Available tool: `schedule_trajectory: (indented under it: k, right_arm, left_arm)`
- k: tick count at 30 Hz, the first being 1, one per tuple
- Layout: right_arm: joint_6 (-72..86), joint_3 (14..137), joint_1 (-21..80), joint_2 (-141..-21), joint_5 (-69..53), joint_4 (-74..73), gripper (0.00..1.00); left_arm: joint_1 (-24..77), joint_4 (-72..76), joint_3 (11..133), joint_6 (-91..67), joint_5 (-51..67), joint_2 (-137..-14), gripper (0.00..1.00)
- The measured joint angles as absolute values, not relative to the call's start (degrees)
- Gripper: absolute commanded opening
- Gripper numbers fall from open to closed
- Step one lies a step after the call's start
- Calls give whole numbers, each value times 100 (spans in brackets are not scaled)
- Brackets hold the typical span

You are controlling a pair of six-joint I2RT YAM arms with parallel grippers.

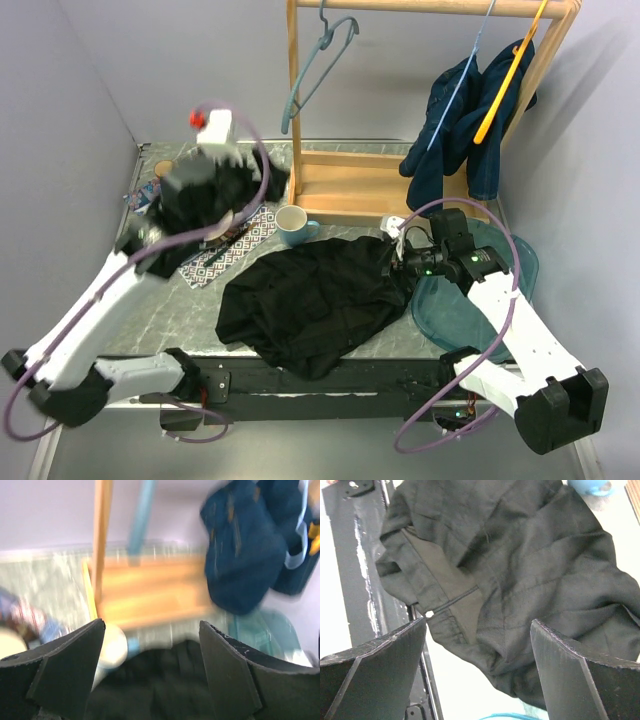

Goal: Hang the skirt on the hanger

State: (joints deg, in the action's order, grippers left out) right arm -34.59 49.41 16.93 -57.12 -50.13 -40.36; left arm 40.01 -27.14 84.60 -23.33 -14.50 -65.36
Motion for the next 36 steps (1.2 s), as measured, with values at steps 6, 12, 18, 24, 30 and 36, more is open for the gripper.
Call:
schedule_trajectory:
  k: [6, 12, 18, 24, 30, 36]
  right_arm:
    - [-3505, 4941, 1682, -5714, -5203, -4095, 92]
    - [-3509, 4941, 1682, -5710, -5260, -4123, 91]
    - [-3524, 4941, 1647, -5660, -5295, -4125, 91]
    - [-3568, 4941, 1579, -5581, -5343, -4158, 92]
    - [-3610, 4941, 1492, -5518, -5404, -4202, 92]
    - [-3653, 4941, 1356, -5450, -5524, -4241, 92]
  left_arm:
    - [3148, -2589, 10641, -1710, -469, -8029, 77]
    - [2810, -2591, 12265, -1227, 338, -9310, 74]
    - [2718, -2617, 12886, -897, 725, -10151, 65]
    - [2633, -2740, 12886, -602, 926, -10447, 40]
    - [2628, -2720, 12886, -414, 1028, -10490, 27]
    - [2628, -2591, 12886, -397, 1157, -10597, 23]
